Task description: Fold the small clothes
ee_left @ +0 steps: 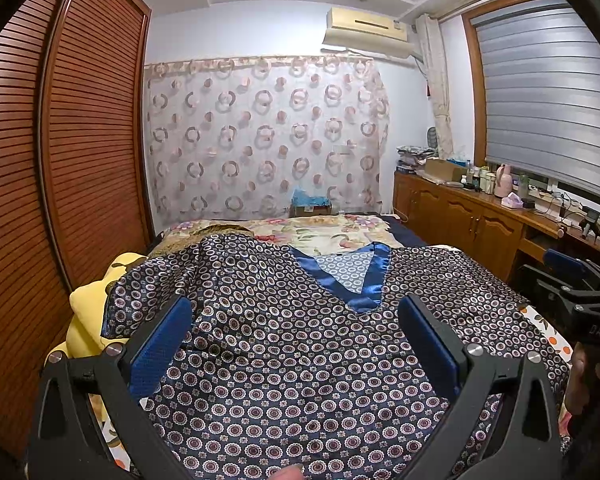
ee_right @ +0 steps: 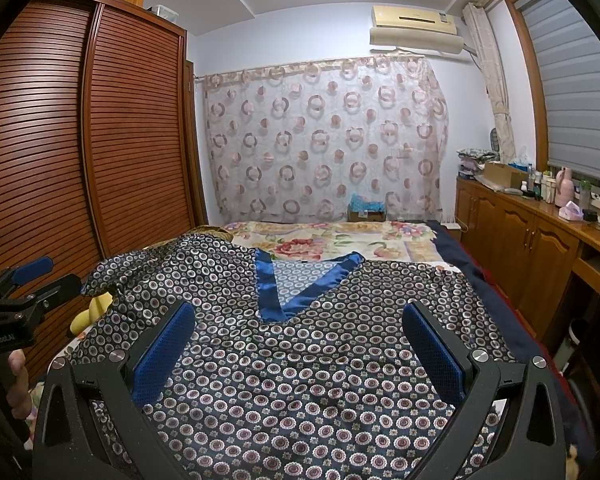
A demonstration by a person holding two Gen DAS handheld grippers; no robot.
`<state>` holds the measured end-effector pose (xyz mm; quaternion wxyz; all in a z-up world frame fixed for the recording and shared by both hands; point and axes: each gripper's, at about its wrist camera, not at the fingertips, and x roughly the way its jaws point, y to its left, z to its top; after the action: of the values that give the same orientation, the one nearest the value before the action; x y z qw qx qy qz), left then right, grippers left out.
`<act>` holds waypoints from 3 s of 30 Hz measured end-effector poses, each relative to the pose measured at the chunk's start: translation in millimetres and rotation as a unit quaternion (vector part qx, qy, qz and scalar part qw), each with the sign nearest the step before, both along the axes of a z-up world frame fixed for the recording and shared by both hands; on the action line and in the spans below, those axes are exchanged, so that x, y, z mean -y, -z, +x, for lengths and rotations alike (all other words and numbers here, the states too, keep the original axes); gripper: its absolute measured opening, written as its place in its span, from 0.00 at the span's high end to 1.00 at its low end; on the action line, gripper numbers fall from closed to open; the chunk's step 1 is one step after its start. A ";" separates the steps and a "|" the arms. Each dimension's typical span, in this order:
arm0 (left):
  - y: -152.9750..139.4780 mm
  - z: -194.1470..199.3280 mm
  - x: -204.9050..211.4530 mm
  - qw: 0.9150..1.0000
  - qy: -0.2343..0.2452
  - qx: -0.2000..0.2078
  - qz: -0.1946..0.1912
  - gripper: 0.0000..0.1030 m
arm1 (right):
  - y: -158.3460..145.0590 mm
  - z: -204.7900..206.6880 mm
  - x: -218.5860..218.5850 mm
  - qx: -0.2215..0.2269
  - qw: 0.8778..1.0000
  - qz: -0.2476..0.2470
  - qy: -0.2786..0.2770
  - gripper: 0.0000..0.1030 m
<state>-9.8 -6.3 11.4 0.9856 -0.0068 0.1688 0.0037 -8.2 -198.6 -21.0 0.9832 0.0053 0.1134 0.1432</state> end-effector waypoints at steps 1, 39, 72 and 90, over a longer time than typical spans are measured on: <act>0.1 0.0 0.0 1.000 0.000 0.000 0.000 0.00 | -0.2 0.6 0.2 0.000 1.000 0.000 0.000 0.00; 59.3 57.0 -112.3 0.992 -0.063 -0.108 -0.010 0.00 | 46.7 89.5 -35.2 -0.141 0.984 -0.054 -0.093 0.04; 80.5 132.6 -216.7 0.968 -0.053 -0.243 -0.028 0.71 | 64.3 95.7 -44.8 -0.138 0.984 -0.053 -0.099 0.04; -2.8 129.3 -149.8 0.989 0.037 -0.140 0.001 0.97 | 63.3 96.9 -43.3 -0.141 0.983 -0.053 -0.101 0.04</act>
<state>119.6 143.5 14.2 0.9518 0.0013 0.3052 -0.0317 88.6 -155.2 -84.3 0.9368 -0.0381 0.2580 0.2330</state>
